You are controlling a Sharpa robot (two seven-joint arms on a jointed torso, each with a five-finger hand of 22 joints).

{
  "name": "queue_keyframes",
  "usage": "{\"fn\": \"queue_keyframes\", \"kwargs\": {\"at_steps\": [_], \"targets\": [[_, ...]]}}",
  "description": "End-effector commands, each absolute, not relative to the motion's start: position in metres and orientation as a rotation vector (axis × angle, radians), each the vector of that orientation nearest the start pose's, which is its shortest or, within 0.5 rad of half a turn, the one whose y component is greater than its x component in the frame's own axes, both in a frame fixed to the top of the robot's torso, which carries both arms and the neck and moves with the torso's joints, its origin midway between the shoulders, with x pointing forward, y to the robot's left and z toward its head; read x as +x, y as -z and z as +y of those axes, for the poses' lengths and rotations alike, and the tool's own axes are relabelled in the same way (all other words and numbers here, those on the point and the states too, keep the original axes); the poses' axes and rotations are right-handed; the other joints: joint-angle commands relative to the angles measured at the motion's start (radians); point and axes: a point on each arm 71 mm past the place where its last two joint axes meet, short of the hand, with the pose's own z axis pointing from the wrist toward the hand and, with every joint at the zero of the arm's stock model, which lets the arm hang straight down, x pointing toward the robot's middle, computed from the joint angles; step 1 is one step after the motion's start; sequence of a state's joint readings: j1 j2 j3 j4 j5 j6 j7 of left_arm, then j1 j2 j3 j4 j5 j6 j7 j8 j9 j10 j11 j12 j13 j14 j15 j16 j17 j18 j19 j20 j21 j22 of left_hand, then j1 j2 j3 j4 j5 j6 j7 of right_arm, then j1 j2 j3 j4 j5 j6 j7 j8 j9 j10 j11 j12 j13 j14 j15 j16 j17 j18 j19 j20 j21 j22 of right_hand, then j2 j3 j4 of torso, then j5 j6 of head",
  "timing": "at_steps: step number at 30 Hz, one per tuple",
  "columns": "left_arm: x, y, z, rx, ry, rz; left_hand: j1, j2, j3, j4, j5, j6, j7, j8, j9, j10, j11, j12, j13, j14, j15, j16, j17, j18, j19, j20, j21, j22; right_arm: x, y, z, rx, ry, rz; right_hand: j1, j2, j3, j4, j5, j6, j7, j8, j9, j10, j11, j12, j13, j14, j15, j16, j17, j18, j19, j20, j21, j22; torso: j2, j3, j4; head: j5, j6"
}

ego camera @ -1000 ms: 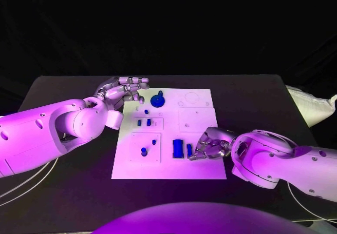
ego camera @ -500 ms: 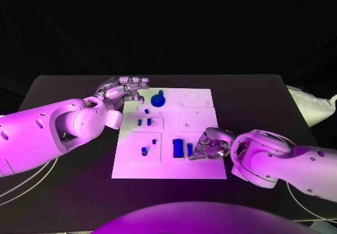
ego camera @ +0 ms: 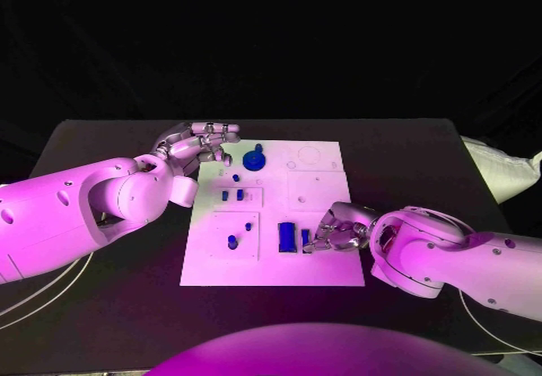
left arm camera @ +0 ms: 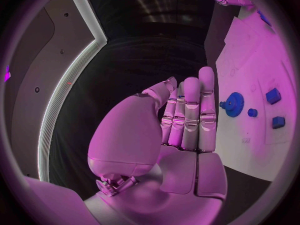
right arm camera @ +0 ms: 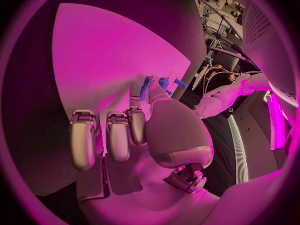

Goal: Assemble the parts on the task board

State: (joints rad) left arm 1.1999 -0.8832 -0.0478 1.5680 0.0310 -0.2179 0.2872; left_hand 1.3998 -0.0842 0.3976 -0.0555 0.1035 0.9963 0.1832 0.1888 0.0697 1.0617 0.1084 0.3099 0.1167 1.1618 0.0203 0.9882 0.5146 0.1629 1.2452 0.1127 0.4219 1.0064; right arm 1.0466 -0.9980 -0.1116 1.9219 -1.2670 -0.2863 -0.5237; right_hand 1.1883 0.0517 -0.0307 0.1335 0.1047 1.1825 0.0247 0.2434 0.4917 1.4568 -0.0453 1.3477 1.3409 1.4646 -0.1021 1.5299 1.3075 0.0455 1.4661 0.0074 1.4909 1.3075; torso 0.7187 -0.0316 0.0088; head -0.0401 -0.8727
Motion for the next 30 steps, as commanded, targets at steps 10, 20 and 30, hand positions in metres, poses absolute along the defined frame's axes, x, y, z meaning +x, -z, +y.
{"fn": "queue_keyframes", "kwargs": {"at_steps": [10,20,30], "targets": [[0.4769,0.1844,0.2078,-1.18,1.606,1.572,0.005,0.007,0.0,-0.006,0.004,-0.006,0.001,0.005,-0.001,-0.006,0.0,0.004,0.001,-0.007,0.0,0.004,-0.002,0.018,-0.004,0.003,-0.005,-0.001,0.3634,0.2554,-0.183,0.178,-0.563,2.156,0.036,-0.014,-0.013,-0.024,-0.012,-0.01,0.001,-0.005,-0.002,0.062,-0.001,-0.015,0.138,0.092,-0.004,-0.006,0.195,-0.012,0.042,-0.005,-0.009,0.127,0.0,-0.0001,-0.0005,0.0,0.0],[0.477,0.1845,0.2073,-1.179,1.609,1.572,0.005,0.007,0.0,-0.006,0.004,-0.006,0.001,0.005,-0.001,-0.006,0.0,0.004,0.001,-0.007,0.0,0.004,-0.002,0.018,-0.004,0.003,-0.005,-0.001,0.3662,0.2554,-0.1834,0.198,-0.554,2.134,0.056,-0.012,-0.013,-0.041,-0.011,-0.013,0.0,-0.007,-0.003,0.06,-0.001,-0.02,0.136,0.092,-0.004,-0.007,0.193,-0.011,0.041,-0.005,-0.011,0.125,-0.001,-0.0002,-0.0014,-0.005,0.0],[0.4769,0.1854,0.2071,-1.178,1.609,1.573,0.005,0.007,0.0,-0.006,0.004,-0.006,0.001,0.005,-0.001,-0.006,0.0,0.004,0.001,-0.007,0.0,0.004,-0.002,0.018,-0.004,0.003,-0.005,-0.001,0.3708,0.253,-0.188,0.215,-0.544,2.083,0.121,0.004,0.014,-0.092,-0.045,-0.025,0.002,-0.016,-0.009,0.043,0.0,-0.082,0.113,0.089,-0.005,-0.017,0.18,-0.007,0.034,-0.005,-0.022,0.11,-0.002,0.0005,0.0006,-0.009,0.016]]}}
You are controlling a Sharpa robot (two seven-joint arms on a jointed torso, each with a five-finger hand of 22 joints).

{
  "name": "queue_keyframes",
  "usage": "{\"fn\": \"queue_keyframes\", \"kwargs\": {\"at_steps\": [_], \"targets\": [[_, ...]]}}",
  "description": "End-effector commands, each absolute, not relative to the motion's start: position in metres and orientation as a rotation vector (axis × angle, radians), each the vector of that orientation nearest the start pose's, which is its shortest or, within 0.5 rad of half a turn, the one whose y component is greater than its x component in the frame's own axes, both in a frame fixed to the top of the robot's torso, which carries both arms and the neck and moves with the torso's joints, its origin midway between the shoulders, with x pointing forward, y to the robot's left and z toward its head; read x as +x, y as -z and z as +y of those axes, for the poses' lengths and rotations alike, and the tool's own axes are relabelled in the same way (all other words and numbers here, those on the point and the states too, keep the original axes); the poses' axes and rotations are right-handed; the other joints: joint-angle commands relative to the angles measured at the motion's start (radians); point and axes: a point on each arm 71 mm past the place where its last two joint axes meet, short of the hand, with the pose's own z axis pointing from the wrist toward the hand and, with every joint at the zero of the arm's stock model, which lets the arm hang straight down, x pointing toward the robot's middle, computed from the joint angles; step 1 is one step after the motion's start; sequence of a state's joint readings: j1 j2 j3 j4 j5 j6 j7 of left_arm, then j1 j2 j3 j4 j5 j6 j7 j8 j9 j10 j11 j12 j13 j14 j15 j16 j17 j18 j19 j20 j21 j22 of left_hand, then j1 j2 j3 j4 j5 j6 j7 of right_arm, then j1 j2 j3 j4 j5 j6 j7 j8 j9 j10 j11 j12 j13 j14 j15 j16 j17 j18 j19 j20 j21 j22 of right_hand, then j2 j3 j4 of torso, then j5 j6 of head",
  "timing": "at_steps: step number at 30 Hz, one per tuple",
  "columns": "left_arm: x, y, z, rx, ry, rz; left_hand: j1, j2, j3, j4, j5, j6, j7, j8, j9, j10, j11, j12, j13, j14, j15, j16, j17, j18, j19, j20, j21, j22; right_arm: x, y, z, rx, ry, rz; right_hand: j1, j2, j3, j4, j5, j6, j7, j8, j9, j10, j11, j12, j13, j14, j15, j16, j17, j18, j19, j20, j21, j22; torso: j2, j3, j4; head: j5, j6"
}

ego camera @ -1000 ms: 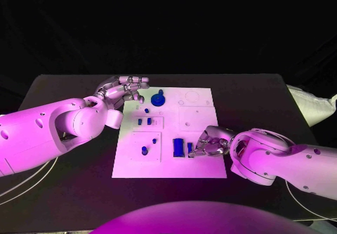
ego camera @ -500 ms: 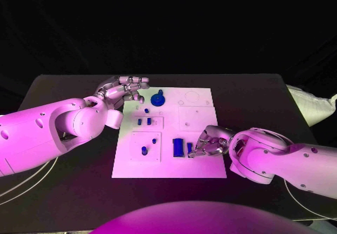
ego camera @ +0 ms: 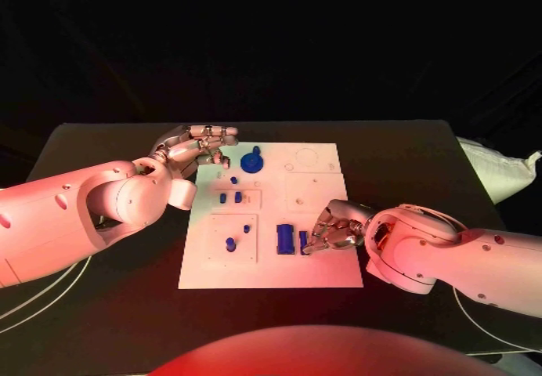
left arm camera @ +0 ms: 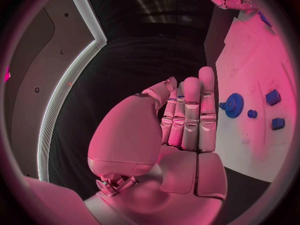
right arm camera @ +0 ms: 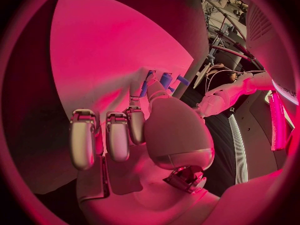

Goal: Assemble the parts on the task board

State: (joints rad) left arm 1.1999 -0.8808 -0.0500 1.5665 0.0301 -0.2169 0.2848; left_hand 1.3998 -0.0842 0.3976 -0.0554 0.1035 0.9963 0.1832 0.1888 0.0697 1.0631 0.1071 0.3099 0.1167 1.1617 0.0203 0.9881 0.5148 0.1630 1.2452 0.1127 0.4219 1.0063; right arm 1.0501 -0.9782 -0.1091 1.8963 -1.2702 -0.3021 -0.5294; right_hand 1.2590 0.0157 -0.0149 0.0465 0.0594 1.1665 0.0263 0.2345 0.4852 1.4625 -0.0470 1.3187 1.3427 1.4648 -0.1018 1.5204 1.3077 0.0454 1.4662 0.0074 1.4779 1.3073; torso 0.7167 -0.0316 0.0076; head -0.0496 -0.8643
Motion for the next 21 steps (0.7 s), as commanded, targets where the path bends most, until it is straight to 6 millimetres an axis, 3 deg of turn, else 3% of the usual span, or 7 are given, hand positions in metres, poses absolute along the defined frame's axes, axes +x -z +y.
{"fn": "queue_keyframes", "kwargs": {"at_steps": [1,5,12,15,17,18,21], "targets": [[0.477,0.185,0.207,-1.178,1.609,1.573,0.005,0.007,0.0,-0.006,0.004,-0.006,0.002,0.005,-0.001,-0.007,0.001,0.004,0.001,-0.007,0.0,0.004,-0.002,0.018,-0.004,0.003,-0.005,-0.001,0.371,0.252,-0.189,0.221,-0.557,2.078,0.047,0.038,-0.003,-0.005,0.004,-0.012,0.003,-0.01,-0.004,0.031,0.003,-0.074,0.103,0.088,-0.004,-0.011,0.175,-0.006,0.03,-0.005,-0.014,0.103,0.001,0.0004,0.0022,0.001,0.008],[0.477,0.186,0.207,-1.177,1.611,1.574,0.005,0.007,0.0,-0.006,0.004,-0.006,0.002,0.005,-0.001,-0.007,0.001,0.004,0.001,-0.007,0.0,0.004,-0.002,0.018,-0.004,0.003,-0.005,-0.001,0.371,0.244,-0.191,0.286,-0.663,2.065,0.023,0.024,-0.02,0.001,0.019,-0.042,0.021,-0.033,-0.017,-0.014,0.019,-0.223,0.042,0.08,0.008,-0.036,0.142,0.003,0.012,0.004,-0.04,0.068,0.0,-0.0003,0.0019,0.0,0.008],[0.477,0.187,0.208,-1.184,1.632,1.563,0.0,0.001,-0.003,-0.01,0.005,-0.017,0.006,0.008,-0.002,-0.022,0.007,0.011,-0.003,-0.056,0.006,-0.024,-0.02,0.017,-0.039,0.006,-0.025,-0.008,0.378,0.217,-0.197,0.482,-0.888,1.987,0.01,0.01,-0.053,0.002,0.063,-0.12,0.066,-0.102,-0.054,-0.141,0.055,-0.627,-0.161,0.053,0.039,-0.128,0.029,0.026,-0.04,0.033,-0.121,-0.035,-0.002,-0.0018,-0.0007,-0.002,0.021],[0.478,0.188,0.207,-1.194,1.634,1.559,-0.003,0.001,-0.004,-0.011,0.005,-0.023,0.01,0.01,-0.002,-0.03,0.012,0.015,-0.005,-0.091,0.01,-0.066,-0.046,0.016,-0.074,0.01,-0.05,-0.022,0.389,0.206,-0.204,0.615,-0.983,1.921,0.021,0.015,-0.062,-0.001,0.086,-0.153,0.084,-0.129,-0.074,-0.24,0.072,-0.886,-0.325,-0.023,0.053,-0.349,-0.208,0.077,-0.16,0.046,-0.321,-0.273,-0.005,-0.0023,-0.0007,-0.003,0.023],[0.478,0.189,0.207,-1.197,1.634,1.557,-0.004,0.002,0.001,-0.011,0.005,-0.032,0.015,0.009,-0.003,-0.043,0.018,0.011,-0.011,-0.121,0.017,-0.129,-0.08,0.015,-0.117,0.014,-0.083,-0.041,0.398,0.2,-0.21,0.711,-1.036,1.873,0.038,0.024,-0.059,-0.005,0.098,-0.176,0.1,-0.149,-0.091,-0.281,0.09,-0.981,-0.424,-0.13,0.069,-0.663,-0.509,0.13,-0.304,0.06,-0.588,-0.56,-0.009,-0.0036,-0.0008,-0.006,0.027],[0.479,0.189,0.208,-1.199,1.634,1.556,-0.005,0.002,0.007,-0.011,0.005,-0.037,0.018,0.009,-0.004,-0.051,0.023,0.005,-0.016,-0.145,0.024,-0.183,-0.107,0.012,-0.155,0.019,-0.11,-0.056,0.404,0.198,-0.213,0.761,-1.061,1.842,0.05,0.03,-0.055,-0.008,0.102,-0.18,0.11,-0.156,-0.099,-0.303,0.1,-1.037,-0.487,-0.167,0.078,-0.78,-0.602,0.139,-0.341,0.069,-0.683,-0.644,-0.013,-0.0044,-0.0029,-0.005,0.028],[0.479,0.191,0.208,-1.202,1.63,1.547,-0.013,0.002,0.024,-0.006,0.003,-0.043,0.028,0.008,-0.004,-0.059,0.03,-0.017,-0.034,-0.179,0.049,-0.349,-0.186,0.004,-0.245,0.035,-0.182,-0.105,0.423,0.193,-0.225,0.872,-1.118,1.743,0.092,0.043,-0.035,-0.022,0.113,-0.175,0.126,-0.166,-0.125,-0.319,0.122,-1.161,-0.662,-0.191,0.104,-0.955,-0.707,0.142,-0.352,0.091,-0.84,-0.759,-0.023,-0.0081,-0.0091,-0.001,0.034]]}}
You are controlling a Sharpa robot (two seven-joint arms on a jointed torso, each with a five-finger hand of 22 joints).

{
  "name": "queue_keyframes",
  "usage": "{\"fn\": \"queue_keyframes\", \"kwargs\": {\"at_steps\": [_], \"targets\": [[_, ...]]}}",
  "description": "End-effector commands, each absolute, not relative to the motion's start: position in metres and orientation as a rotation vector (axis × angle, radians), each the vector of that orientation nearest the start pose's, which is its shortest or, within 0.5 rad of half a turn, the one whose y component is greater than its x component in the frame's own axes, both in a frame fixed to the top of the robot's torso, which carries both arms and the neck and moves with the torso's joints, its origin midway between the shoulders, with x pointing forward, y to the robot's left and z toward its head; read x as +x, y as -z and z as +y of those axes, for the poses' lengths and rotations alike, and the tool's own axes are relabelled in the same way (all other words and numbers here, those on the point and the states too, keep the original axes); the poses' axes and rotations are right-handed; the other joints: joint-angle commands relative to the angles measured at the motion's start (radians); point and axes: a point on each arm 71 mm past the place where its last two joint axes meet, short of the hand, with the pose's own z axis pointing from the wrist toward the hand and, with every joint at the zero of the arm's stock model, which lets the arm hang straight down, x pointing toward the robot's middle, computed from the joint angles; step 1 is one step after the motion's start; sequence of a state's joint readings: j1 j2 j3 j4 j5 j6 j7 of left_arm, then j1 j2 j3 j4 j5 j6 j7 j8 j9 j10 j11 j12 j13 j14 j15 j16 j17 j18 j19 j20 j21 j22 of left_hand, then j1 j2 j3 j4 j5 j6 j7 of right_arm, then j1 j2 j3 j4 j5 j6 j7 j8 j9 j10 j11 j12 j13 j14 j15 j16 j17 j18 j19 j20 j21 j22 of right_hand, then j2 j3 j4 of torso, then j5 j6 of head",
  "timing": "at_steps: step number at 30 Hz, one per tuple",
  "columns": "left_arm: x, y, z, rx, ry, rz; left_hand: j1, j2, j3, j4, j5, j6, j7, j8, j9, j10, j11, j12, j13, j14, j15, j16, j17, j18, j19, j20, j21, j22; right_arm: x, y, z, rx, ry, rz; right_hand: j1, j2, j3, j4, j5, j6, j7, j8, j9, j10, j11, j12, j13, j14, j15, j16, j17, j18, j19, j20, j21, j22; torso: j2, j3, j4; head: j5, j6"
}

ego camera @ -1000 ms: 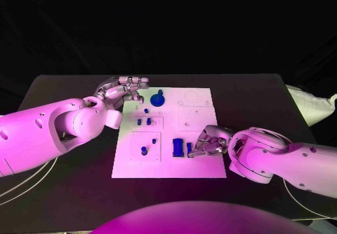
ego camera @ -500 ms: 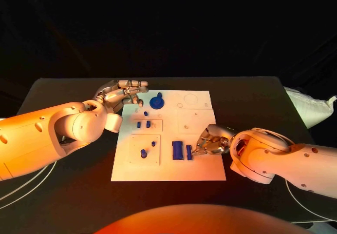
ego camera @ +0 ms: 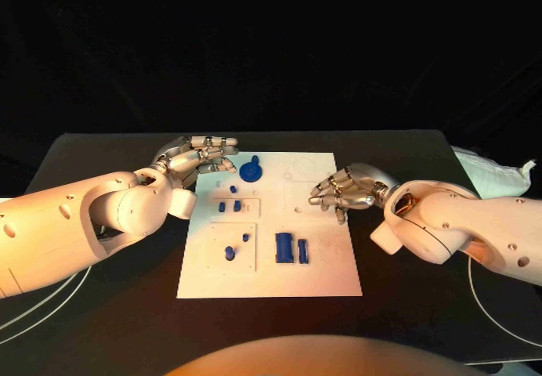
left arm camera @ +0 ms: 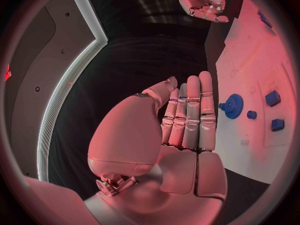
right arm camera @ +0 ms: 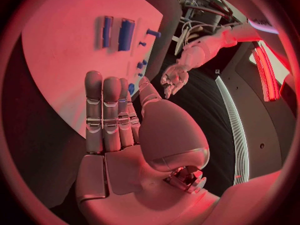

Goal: Assemble the parts on the task board

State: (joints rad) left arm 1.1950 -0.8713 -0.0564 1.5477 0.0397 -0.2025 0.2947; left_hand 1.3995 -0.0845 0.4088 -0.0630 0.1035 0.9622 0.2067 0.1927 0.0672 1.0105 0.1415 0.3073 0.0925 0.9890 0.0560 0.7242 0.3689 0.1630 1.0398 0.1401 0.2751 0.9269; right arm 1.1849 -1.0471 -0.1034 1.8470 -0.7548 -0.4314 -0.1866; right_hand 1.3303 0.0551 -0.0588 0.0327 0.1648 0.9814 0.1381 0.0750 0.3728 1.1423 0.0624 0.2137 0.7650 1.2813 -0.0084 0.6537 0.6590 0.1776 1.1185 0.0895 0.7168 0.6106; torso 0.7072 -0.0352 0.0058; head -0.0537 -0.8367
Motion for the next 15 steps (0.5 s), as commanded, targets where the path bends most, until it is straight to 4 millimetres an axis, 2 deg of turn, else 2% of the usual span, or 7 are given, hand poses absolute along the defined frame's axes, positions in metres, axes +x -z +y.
{"fn": "queue_keyframes", "kwargs": {"at_steps": [1,3,6,9,10,12,15], "targets": [[0.48,0.191,0.209,-1.204,1.628,1.541,-0.014,0.004,0.018,0.003,0.004,-0.007,0.002,0.005,-0.001,-0.004,-0.003,-0.022,-0.017,-0.009,0.021,-0.137,-0.064,0.002,-0.058,0.014,-0.054,-0.042,0.43,0.192,-0.228,0.901,-1.134,1.71,0.032,0.006,0.019,-0.012,0.009,0.015,0.012,-0.012,-0.032,0.029,0.031,-0.098,-0.177,0.003,0.017,-0.171,-0.11,0.006,0.005,0.021,-0.156,-0.124,-0.016,-0.0054,-0.009,0.004,0.011],[0.482,0.193,0.21,-1.213,1.62,1.522,-0.019,0.002,0.027,0.005,0.003,-0.006,-0.001,0.003,-0.001,0.0,0.004,-0.041,-0.028,-0.017,0.035,-0.225,-0.1,-0.001,-0.1,0.025,-0.096,-0.077,0.444,0.191,-0.234,0.949,-1.166,1.651,0.065,0.008,0.041,-0.03,0.015,0.019,0.02,-0.013,-0.054,0.021,0.025,-0.148,-0.272,-0.008,0.023,-0.262,-0.162,0.008,0.017,0.024,-0.228,-0.181,-0.024,-0.0071,-0.0128,0.007,0.017],[0.485,0.195,0.214,-1.235,1.599,1.481,-0.03,-0.003,0.04,0.012,0.0,-0.002,-0.004,-0.004,-0.001,0.01,0.007,-0.077,-0.031,-0.002,0.053,-0.328,-0.141,-0.002,-0.158,0.048,-0.165,-0.146,0.464,0.191,-0.24,0.998,-1.219,1.581,0.089,0.006,0.072,-0.048,0.005,0.002,0.027,-0.014,-0.087,0.0,0.042,-0.152,-0.373,-0.086,0.053,-0.388,-0.234,0.003,-0.044,0.048,-0.342,-0.257,-0.035,-0.008,-0.0181,0.011,0.034],[0.487,0.198,0.216,-1.256,1.566,1.439,-0.039,-0.008,0.044,0.02,-0.001,0.0,-0.006,-0.014,-0.002,0.017,0.011,-0.106,-0.031,0.0,0.065,-0.398,-0.166,0.006,-0.189,0.069,-0.212,-0.204,0.476,0.191,-0.242,1.027,-1.258,1.547,0.074,-0.006,0.074,-0.045,0.003,-0.035,0.04,-0.012,-0.118,-0.06,0.07,-0.148,-0.446,-0.196,0.103,-0.493,-0.299,-0.015,-0.125,0.088,-0.442,-0.32,-0.042,-0.0069,-0.0202,0.015,0.044],[0.488,0.2,0.217,-1.269,1.548,1.417,-0.042,-0.01,0.044,0.022,-0.001,0.001,-0.008,-0.017,-0.001,0.018,0.012,-0.114,-0.031,-0.004,0.067,-0.417,-0.173,0.005,-0.195,0.078,-0.215,-0.218,0.481,0.191,-0.242,1.04,-1.274,1.532,0.068,-0.011,0.071,-0.051,0.002,-0.052,0.046,-0.012,-0.142,-0.098,0.089,-0.143,-0.498,-0.243,0.137,-0.543,-0.349,-0.011,-0.171,0.108,-0.51,-0.365,-0.044,-0.006,-0.0206,0.015,0.051],[0.489,0.205,0.219,-1.298,1.512,1.373,-0.047,-0.013,0.039,0.028,0.0,-0.003,-0.008,-0.032,-0.002,-0.003,0.026,-0.152,-0.031,-0.047,0.089,-0.495,-0.207,0.008,-0.244,0.105,-0.215,-0.283,0.492,0.191,-0.241,1.058,-1.316,1.505,0.057,-0.012,0.063,-0.067,0.0,-0.055,0.042,-0.013,-0.182,-0.105,0.1,-0.144,-0.575,-0.248,0.143,-0.581,-0.427,0.007,-0.153,0.145,-0.568,-0.416,-0.051,-0.0044,-0.0222,0.017,0.07],[0.492,0.209,0.217,-1.306,1.48,1.339,-0.056,-0.018,0.008,0.036,0.002,-0.013,-0.01,-0.058,-0.003,-0.033,0.038,-0.186,-0.03,-0.083,0.111,-0.56,-0.241,0.016,-0.313,0.133,-0.215,-0.36,0.502,0.192,-0.237,1.052,-1.382,1.501,0.045,0.001,0.057,-0.074,-0.018,-0.048,0.05,-0.013,-0.207,-0.098,0.096,-0.146,-0.622,-0.221,0.139,-0.587,-0.474,0.008,-0.119,0.149,-0.591,-0.443,-0.063,-0.0024,-0.0235,0.018,0.076]]}}
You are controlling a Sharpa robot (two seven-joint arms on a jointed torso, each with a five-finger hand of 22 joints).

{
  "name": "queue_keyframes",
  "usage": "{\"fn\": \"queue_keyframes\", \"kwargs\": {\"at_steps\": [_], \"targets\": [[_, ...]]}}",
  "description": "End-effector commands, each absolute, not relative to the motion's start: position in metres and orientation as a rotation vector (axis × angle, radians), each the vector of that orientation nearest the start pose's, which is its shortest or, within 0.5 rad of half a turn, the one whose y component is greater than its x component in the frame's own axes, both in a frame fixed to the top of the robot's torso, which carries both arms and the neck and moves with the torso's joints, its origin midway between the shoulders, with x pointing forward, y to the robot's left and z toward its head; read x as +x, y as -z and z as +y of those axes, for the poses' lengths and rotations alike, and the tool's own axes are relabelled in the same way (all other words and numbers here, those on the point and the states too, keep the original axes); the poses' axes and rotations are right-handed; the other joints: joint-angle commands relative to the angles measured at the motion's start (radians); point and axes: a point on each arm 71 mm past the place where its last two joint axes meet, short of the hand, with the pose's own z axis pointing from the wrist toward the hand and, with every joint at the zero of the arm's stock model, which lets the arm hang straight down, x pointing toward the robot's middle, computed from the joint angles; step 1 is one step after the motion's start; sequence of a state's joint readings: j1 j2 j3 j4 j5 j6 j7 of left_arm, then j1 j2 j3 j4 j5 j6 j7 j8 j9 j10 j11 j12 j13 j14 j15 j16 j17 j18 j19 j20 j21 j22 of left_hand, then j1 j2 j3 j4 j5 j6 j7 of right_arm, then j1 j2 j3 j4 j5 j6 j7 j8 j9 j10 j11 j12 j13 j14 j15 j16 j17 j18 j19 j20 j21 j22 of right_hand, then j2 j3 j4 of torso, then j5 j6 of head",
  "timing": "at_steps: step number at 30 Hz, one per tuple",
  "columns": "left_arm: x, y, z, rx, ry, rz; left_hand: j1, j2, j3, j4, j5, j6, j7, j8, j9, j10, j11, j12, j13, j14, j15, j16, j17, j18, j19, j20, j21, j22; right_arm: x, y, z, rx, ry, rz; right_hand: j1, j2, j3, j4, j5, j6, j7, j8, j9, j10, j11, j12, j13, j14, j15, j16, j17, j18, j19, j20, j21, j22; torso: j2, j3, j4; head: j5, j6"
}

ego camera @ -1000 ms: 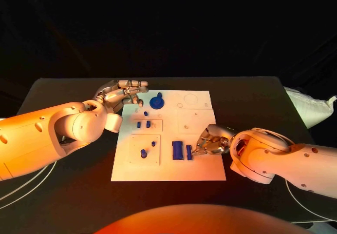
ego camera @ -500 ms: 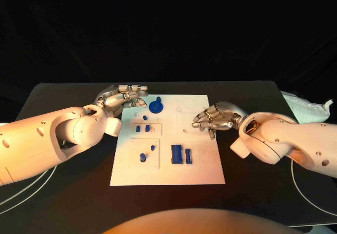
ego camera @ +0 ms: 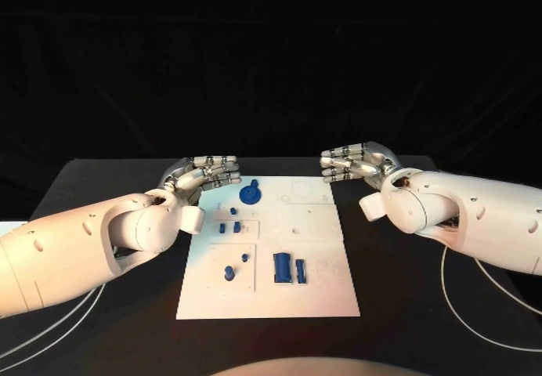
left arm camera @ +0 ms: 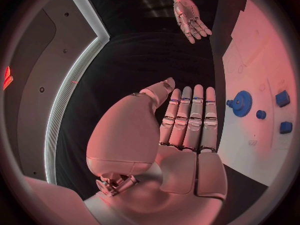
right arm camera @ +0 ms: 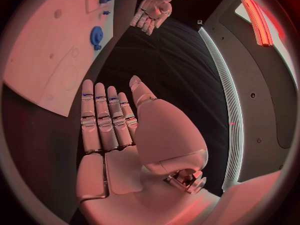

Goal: Assemble the parts on the task board

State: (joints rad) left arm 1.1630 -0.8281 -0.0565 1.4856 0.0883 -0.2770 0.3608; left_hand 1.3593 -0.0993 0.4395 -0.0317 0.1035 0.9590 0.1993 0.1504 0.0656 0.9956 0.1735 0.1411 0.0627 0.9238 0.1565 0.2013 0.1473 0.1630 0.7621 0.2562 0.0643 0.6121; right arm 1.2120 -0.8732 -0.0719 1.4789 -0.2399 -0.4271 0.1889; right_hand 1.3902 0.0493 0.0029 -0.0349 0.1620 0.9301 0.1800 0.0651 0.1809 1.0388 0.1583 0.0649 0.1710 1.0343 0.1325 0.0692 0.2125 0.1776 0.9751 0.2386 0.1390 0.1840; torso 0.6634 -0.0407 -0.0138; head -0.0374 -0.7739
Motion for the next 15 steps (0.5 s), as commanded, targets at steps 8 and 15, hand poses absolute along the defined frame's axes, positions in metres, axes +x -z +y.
{"fn": "queue_keyframes", "kwargs": {"at_steps": [8,15], "targets": [[0.495,0.214,0.216,-1.303,1.434,1.289,-0.059,0.0,-0.199,0.052,0.016,-0.037,-0.053,-0.085,-0.001,-0.064,0.025,-0.078,0.0,-0.045,0.026,-0.127,-0.066,0.014,-0.164,0.035,-0.002,-0.205,0.517,0.195,-0.228,1.007,-1.429,1.491,-0.02,0.022,-0.017,-0.02,-0.03,0.014,0.012,-0.003,-0.048,0.022,-0.002,-0.001,-0.087,0.073,-0.009,-0.007,-0.087,0.008,0.073,-0.008,-0.041,-0.053,-0.025,0.0036,-0.003,0.001,0.051],[0.49,0.217,0.21,-1.297,1.433,1.353,-0.635,0.099,-0.305,0.032,-0.104,-0.446,-0.118,-0.15,-0.066,-0.477,-0.063,-0.141,-0.063,-0.434,-0.055,-0.201,-0.147,-0.06,-0.427,-0.094,-0.064,-0.384,0.511,0.2,-0.227,1.052,-1.321,1.47,-0.629,-0.049,-0.003,0.035,-0.088,-0.406,-0.073,-0.065,-0.108,-0.45,-0.071,-0.065,-0.171,-0.42,-0.132,-0.069,-0.213,-0.07,-0.393,-0.11,-0.139,-0.112,-0.039,0.0106,-0.0001,0.009,0.064]]}}
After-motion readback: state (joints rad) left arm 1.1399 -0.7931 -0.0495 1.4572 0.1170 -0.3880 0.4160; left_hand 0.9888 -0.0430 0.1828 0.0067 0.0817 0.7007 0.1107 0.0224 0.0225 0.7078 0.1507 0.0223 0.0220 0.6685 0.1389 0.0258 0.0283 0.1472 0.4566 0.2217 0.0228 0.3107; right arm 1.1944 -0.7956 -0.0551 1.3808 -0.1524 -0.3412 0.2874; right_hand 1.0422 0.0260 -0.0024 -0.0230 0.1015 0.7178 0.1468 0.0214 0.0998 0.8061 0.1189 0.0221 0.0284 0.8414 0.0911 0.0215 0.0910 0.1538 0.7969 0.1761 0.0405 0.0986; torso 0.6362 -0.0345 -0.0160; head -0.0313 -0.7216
